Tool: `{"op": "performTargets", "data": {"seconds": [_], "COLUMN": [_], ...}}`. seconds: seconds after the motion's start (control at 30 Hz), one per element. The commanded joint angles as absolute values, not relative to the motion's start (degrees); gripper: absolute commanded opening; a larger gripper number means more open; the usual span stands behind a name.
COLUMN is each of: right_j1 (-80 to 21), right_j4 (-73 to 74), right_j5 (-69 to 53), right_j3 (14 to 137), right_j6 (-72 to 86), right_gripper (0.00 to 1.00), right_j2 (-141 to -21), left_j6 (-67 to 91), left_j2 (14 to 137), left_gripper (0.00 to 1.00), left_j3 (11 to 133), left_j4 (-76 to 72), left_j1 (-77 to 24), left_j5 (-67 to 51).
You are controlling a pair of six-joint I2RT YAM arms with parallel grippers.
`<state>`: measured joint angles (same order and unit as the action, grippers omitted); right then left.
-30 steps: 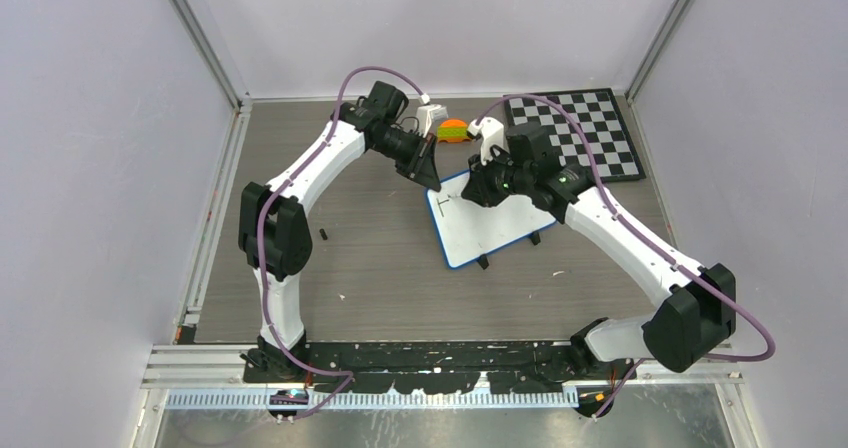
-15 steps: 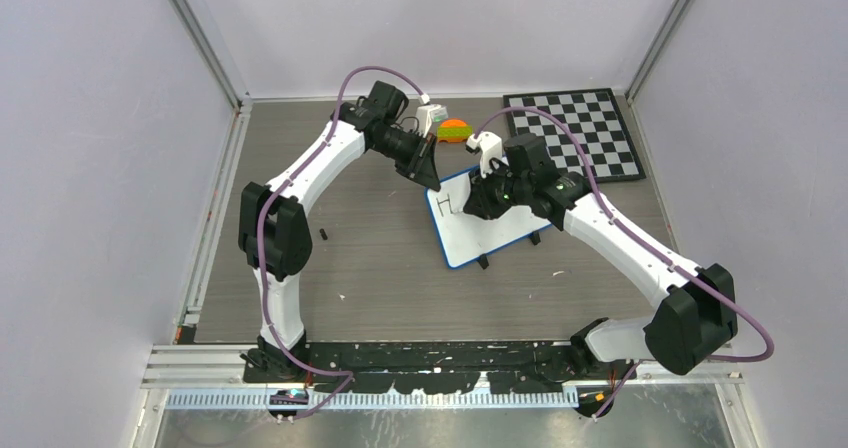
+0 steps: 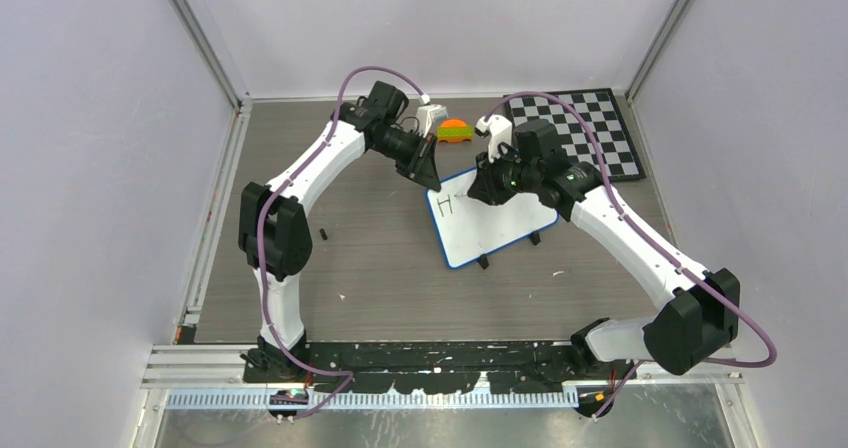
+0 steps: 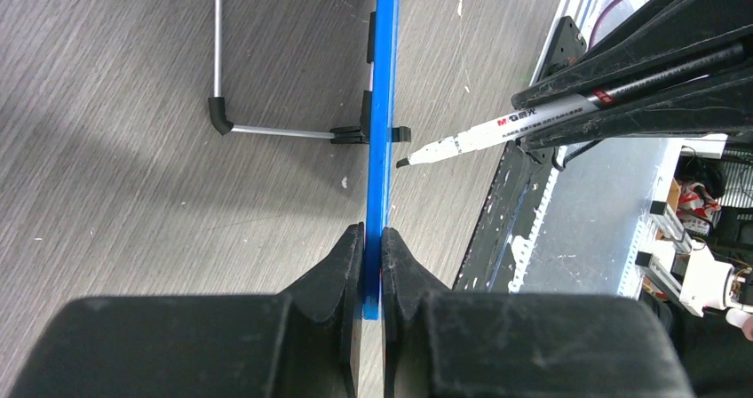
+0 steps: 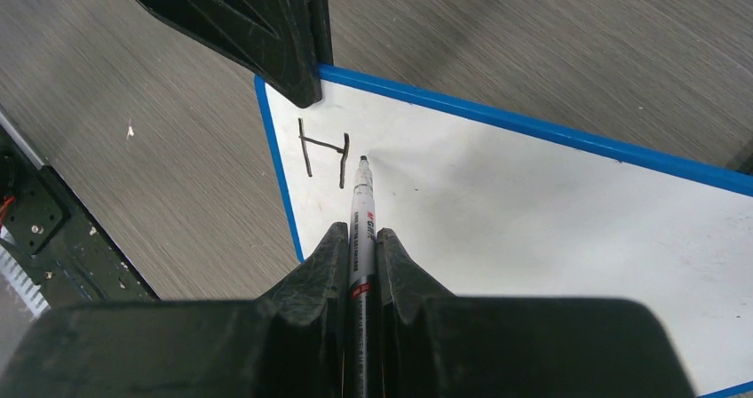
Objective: Write a sentence on the whiteboard
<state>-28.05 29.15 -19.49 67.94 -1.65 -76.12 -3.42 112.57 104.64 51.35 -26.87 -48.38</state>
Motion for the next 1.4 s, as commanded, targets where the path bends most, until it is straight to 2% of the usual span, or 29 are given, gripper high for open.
{"op": "performTargets", "data": {"seconds": [0.0,0.83,1.37], "right_j1": [-28.06,-28.45,-28.25], "right_j4": [28.26,27.68,30.28], "right_j5": [-19.7,-21.09,-17.84], "right_j3": [69.81,67.88,66.43], "right_j6": [-2.18,-3.22,-6.42], "right_gripper": [0.0,0.0,0.0], "right_j2": [-75.36,-77.14,-75.55], "left_j6": [-3.25,-3.42,-3.43], "left_j2": [109.66,109.9,109.92], "left_gripper": [0.0,0.0,0.0], "left_j3": [105.73,105.55,105.53], "left_j4": [51.33,51.24,51.33], "left_j1": [-26.81,-26.81,-26.81], "left_j5": [-49.13,-49.04,-48.87]}}
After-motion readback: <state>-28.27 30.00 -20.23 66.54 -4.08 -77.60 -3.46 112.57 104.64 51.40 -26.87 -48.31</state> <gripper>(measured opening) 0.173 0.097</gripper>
